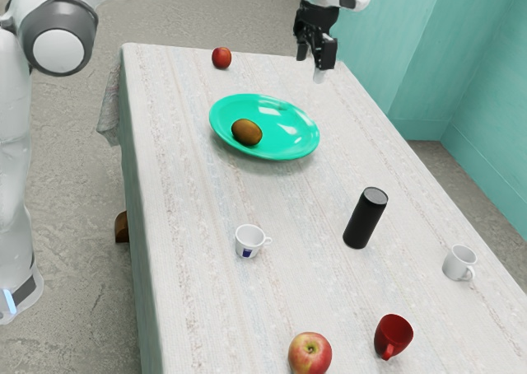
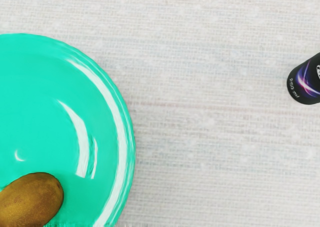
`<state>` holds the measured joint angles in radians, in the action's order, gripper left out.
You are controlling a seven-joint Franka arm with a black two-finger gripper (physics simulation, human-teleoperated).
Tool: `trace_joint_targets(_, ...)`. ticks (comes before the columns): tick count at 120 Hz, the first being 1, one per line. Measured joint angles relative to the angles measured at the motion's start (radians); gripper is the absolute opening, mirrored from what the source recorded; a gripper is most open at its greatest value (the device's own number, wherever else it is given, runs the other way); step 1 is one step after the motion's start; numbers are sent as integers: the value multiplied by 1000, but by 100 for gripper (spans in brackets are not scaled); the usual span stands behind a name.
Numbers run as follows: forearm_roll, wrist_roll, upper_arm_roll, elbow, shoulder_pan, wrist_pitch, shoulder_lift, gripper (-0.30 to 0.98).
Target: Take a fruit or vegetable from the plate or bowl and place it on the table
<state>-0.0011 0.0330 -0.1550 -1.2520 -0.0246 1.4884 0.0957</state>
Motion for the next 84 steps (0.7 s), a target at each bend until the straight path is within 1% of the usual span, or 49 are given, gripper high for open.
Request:
trace_joint_targets(5, 0, 6, -5, 8, 31, -11, 2, 69)
trace_joint_targets(11, 0, 13, -7, 12, 43, -21, 3, 69)
trace_joint_targets(24, -1, 27, -8, 17, 24, -38, 2, 69)
trace_joint_targets(33, -2, 36, -5, 86, 12, -57, -36, 69)
trace_joint_targets(39, -3, 41, 27, 138, 30, -68, -81, 69)
trace_joint_targets(46, -2, 46, 77, 164, 61, -78, -122, 69)
trace_joint_targets(52, 0, 50, 87, 168, 55, -89, -130, 69)
trace_joint_targets(58, -6, 59, 51, 167, 7, -101, -113, 69)
trace_joint_targets(67, -22, 86, -58, 161, -103, -123, -69, 69)
trace_joint_targets(71, -30, 99, -89, 144, -124, -132, -53, 68)
trace_joint_targets(74, -41, 109, -103, 129, -117, -138, -42, 68)
trace_joint_targets(77, -55, 119, -111, 118, -87, -143, -30, 68)
trace_joint_targets(84, -79, 140, -122, 106, 49, -154, -13, 68)
